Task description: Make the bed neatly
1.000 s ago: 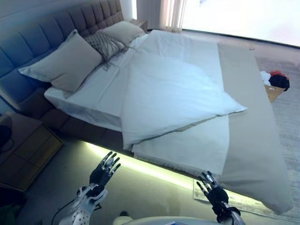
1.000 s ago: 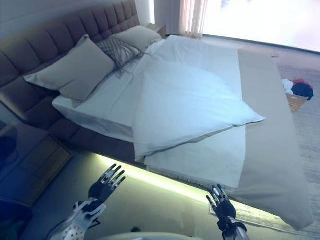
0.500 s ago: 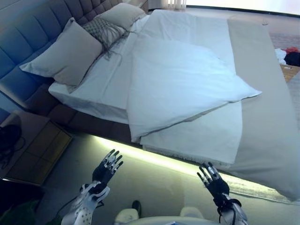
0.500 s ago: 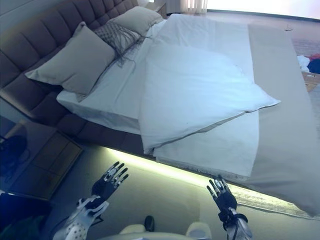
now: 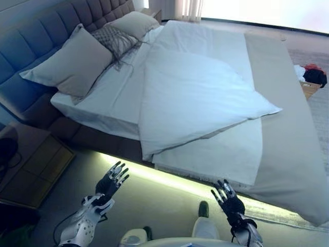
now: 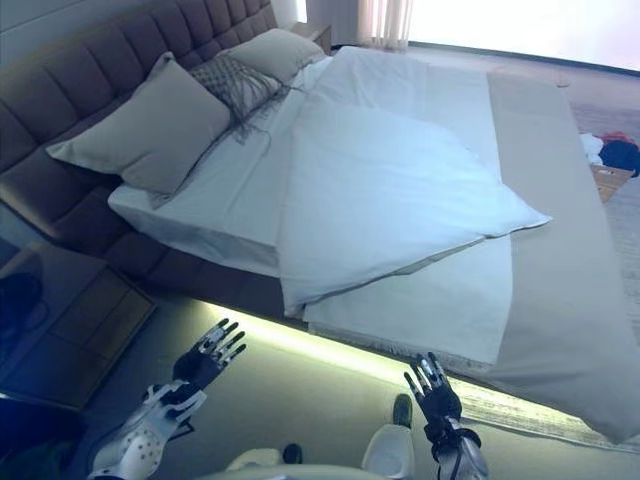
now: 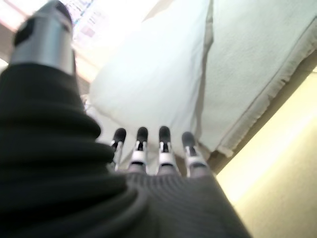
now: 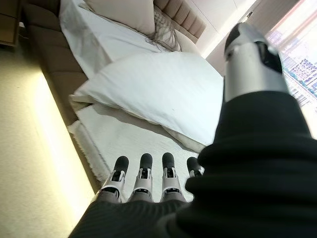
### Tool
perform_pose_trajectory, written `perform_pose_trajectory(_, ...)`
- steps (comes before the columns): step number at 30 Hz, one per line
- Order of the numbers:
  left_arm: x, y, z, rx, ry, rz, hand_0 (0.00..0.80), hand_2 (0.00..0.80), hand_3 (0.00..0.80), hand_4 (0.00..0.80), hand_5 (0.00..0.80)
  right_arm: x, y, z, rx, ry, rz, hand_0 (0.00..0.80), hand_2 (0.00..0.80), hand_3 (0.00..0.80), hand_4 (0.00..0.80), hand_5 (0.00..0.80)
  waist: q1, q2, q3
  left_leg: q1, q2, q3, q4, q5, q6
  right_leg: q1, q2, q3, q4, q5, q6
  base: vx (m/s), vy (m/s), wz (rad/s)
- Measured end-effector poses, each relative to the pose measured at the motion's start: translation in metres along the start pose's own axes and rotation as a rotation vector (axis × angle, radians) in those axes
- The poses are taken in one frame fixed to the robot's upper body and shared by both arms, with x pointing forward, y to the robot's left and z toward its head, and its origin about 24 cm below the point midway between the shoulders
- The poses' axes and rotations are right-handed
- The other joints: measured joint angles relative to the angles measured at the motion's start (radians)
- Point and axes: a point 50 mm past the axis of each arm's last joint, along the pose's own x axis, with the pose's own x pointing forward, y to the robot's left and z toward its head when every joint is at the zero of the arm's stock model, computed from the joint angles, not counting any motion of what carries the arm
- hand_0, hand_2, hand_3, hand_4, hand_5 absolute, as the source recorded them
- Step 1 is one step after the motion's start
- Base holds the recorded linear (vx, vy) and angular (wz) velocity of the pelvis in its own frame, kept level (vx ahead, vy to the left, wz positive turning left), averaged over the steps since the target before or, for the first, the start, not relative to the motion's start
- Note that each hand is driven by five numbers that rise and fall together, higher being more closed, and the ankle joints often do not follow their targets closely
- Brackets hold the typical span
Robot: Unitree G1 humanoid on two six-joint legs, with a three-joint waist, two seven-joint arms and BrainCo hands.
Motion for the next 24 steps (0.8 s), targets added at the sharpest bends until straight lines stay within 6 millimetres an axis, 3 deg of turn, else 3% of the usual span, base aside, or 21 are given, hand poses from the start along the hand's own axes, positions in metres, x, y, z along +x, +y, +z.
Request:
perform_pose_trajectory(2,-0.002,0.0,-0.005,-0.012,0.008,0.003,0.0,0.0,0.0,0.0,0.0,-0.002,-0.004,0.003,-0.019,0.007,-0.007,0.0,0.0,0.0,0.0,0.0,-0.002,0.032,-0.006,0.033,0.067,-0.005,0.005,-0.014,-0.004,0.017,0.068,-0.014,0.044,0.009,-0.014,0.406,-0.4,0.14)
perform_pose_trajectory(3,-0.001,-0.002,-0.007,-0.024,0.007,-0.002,0.0,0.0,0.0,0.0,0.0,-0.002,-0.006,0.007,-0.042,0.014,-0.009,0.0,0.0,0.0,0.0,0.0,-0.005,0.047,-0.011,0.032,0.103,-0.019,0.011,-0.038,-0.011,0.011,0.093,-0.015,0.087,0.0,-0.036,0.336,-0.345,0.25)
perform_pose_trajectory(5,-0.005,-0.002,-0.012,-0.041,0.01,0.0,0.0,0.0,0.0,0.0,0.0,-0.002,-0.011,0.016,-0.097,0.032,-0.018,0.0,0.0,0.0,0.0,0.0,-0.026,0.051,-0.022,0.064,0.145,-0.028,-0.014,-0.044,-0.015,-0.006,0.13,-0.022,0.188,-0.08,-0.133,0.281,-0.335,0.25)
perform_pose_trajectory(7,-0.011,-0.001,-0.014,-0.042,0.014,-0.004,0.0,0.0,0.0,0.0,0.0,-0.002,-0.011,0.023,-0.116,0.031,-0.01,0.0,0.0,0.0,0.0,0.0,-0.023,0.055,-0.03,0.078,0.177,-0.022,0.009,-0.022,-0.019,-0.004,0.17,-0.04,0.23,-0.131,-0.161,0.236,-0.378,0.11)
perform_pose_trajectory(9,-0.012,-0.002,-0.014,-0.052,0.016,-0.022,0.0,0.0,0.0,0.0,0.0,-0.002,-0.011,0.02,-0.113,0.046,-0.013,0.0,0.0,0.0,0.0,0.0,-0.02,0.012,-0.037,0.017,0.173,-0.02,0.11,0.056,-0.027,0.015,0.172,-0.047,0.214,-0.141,-0.17,0.182,-0.342,0.19)
perform_pose_trajectory(11,-0.011,-0.006,-0.017,-0.083,0.019,-0.045,0.0,0.0,0.0,0.0,0.0,-0.002,-0.013,0.018,-0.11,0.047,-0.022,0.0,0.0,0.0,0.0,0.0,-0.018,-0.028,-0.053,-0.018,0.175,0.004,0.176,0.134,-0.006,0.041,0.173,-0.055,0.181,-0.15,-0.196,0.143,-0.248,0.23)
perform_pose_trajectory(14,-0.005,-0.017,-0.022,-0.074,0.035,-0.104,0.0,0.0,0.0,0.0,0.0,-0.001,-0.012,0.024,-0.102,0.002,-0.014,0.0,0.0,0.0,0.0,0.0,-0.02,-0.045,-0.06,-0.069,0.19,0.033,0.263,0.209,0.005,0.08,0.188,-0.067,0.145,-0.163,-0.231,0.128,-0.075,0.15)
perform_pose_trajectory(17,-0.001,-0.028,-0.03,-0.07,0.061,-0.153,0.0,0.0,0.0,0.0,0.0,0.001,-0.011,0.03,-0.087,-0.037,-0.011,0.0,0.0,0.0,0.0,0.0,-0.024,-0.005,-0.053,-0.114,0.166,0.07,0.3,0.158,-0.034,0.105,0.203,-0.071,0.112,-0.16,-0.249,0.17,0.035,0.11)
perform_pose_trajectory(18,0.002,-0.03,-0.028,-0.068,0.052,-0.164,0.0,0.0,0.0,0.0,0.0,-0.001,-0.013,0.028,-0.083,-0.032,-0.022,0.0,0.0,0.0,0.0,0.0,-0.025,0.008,-0.045,-0.119,0.156,0.083,0.288,0.139,-0.032,0.127,0.21,-0.071,0.089,-0.158,-0.252,0.233,0.041,0.32)
perform_pose_trajectory(20,0.009,-0.036,-0.02,-0.059,0.023,-0.185,0.0,0.0,0.0,0.0,0.0,-0.007,-0.019,0.022,-0.076,-0.017,-0.048,0.0,0.0,0.0,0.0,0.0,-0.019,0.015,-0.041,-0.13,0.121,0.082,0.185,0.13,-0.045,0.147,0.218,-0.061,0.064,-0.156,-0.255,0.332,0.052,0.37)
perform_pose_trajectory(22,0.016,-0.039,-0.016,-0.06,0.006,-0.192,0.0,0.0,0.0,0.0,0.0,-0.009,-0.02,0.021,-0.075,-0.018,-0.052,0.0,0.0,0.0,0.0,0.0,0.011,0.025,-0.032,-0.15,0.1,0.05,0.03,0.133,-0.051,0.157,0.234,-0.003,0.041,-0.144,-0.254,0.393,0.03,0.14)
perform_pose_trajectory(24,0.019,-0.039,-0.015,-0.062,0.001,-0.18,0.0,0.0,0.0,0.0,0.0,-0.004,-0.016,0.025,-0.065,-0.036,-0.036,0.0,0.0,0.0,0.0,0.0,0.05,0.044,-0.002,-0.166,0.103,0.029,-0.086,0.148,-0.056,0.18,0.248,0.045,0.013,-0.136,-0.249,0.364,0.011,-0.21)
